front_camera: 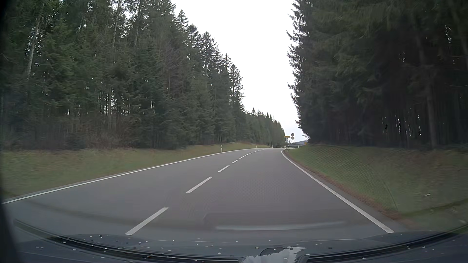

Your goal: Follow the waypoints while adhering to traffic rules and regulations

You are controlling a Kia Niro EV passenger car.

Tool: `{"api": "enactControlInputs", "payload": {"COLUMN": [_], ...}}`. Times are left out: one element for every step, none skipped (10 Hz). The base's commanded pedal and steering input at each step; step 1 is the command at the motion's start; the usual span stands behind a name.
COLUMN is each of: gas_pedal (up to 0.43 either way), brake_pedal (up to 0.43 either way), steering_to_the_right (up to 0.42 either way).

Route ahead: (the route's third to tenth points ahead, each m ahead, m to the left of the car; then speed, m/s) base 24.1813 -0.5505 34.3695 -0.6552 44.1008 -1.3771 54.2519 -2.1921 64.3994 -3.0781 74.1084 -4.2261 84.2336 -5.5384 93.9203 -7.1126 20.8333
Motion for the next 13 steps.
{"api": "enactControlInputs", "payload": {"gas_pedal": [0.0, 0.0, 0.0, 0.0, 0.0, 0.0, 0.0, 0.0, 0.0, 0.0, 0.0, 0.0, 0.0], "brake_pedal": [0.0, 0.0, 0.0, 0.0, 0.0, 0.0, 0.0, 0.0, 0.0, 0.0, 0.0, 0.0, 0.0], "steering_to_the_right": [0.012, 0.012, 0.012, 0.012, 0.011, 0.011, 0.011, 0.011, 0.011, 0.011, 0.011, 0.013, 0.013]}}
